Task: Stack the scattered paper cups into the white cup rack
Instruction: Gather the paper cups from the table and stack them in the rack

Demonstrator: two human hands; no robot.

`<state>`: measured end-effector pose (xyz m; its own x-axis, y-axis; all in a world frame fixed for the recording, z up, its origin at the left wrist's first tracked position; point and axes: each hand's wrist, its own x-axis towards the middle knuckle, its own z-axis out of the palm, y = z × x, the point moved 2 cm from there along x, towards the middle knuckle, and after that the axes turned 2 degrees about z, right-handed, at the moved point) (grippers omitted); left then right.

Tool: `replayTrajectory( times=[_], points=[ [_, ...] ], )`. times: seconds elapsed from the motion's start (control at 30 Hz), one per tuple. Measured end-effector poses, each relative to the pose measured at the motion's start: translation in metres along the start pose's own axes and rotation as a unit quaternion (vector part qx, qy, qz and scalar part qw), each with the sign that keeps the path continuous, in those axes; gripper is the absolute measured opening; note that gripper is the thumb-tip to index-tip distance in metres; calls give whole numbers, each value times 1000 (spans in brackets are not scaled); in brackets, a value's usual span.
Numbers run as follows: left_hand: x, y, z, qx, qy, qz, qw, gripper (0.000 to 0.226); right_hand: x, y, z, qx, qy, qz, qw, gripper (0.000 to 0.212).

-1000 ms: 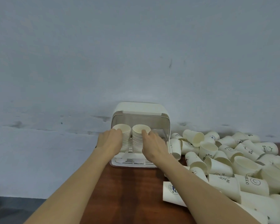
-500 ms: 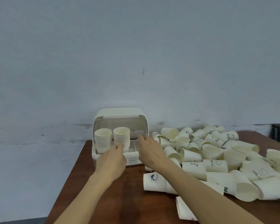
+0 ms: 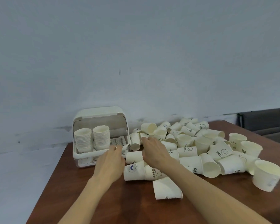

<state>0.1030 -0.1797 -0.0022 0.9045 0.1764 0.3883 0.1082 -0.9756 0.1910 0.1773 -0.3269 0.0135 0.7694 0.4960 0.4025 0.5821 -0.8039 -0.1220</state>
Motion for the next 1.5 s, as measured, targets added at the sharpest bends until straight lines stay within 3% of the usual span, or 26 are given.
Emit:
replayTrajectory(
  times=[0.2,0.5,0.77,0.97,1.17,1.5],
  points=[
    [1,26,3,-20,14,27,999,40,-12,31,-14,1,12,35,999,35],
    [18,73,20,-39,-9,77,996,33,-49,101,-38,-14,26,92,995,28],
    [32,157,44,-47,-15,142,989,40,-89,180,-71,-18,39,186,982,39],
    [30,214,68,-73,-46,186,979,42,-135,241,-90,-51,74,291,952,27],
    [29,249,82,-68,-72,205,974,36,-175,280,-79,-100,30,388,916,17],
    [41,275,105,-28,-92,229,969,39,-197,300,-52,-112,-8,397,911,17]
  ],
)
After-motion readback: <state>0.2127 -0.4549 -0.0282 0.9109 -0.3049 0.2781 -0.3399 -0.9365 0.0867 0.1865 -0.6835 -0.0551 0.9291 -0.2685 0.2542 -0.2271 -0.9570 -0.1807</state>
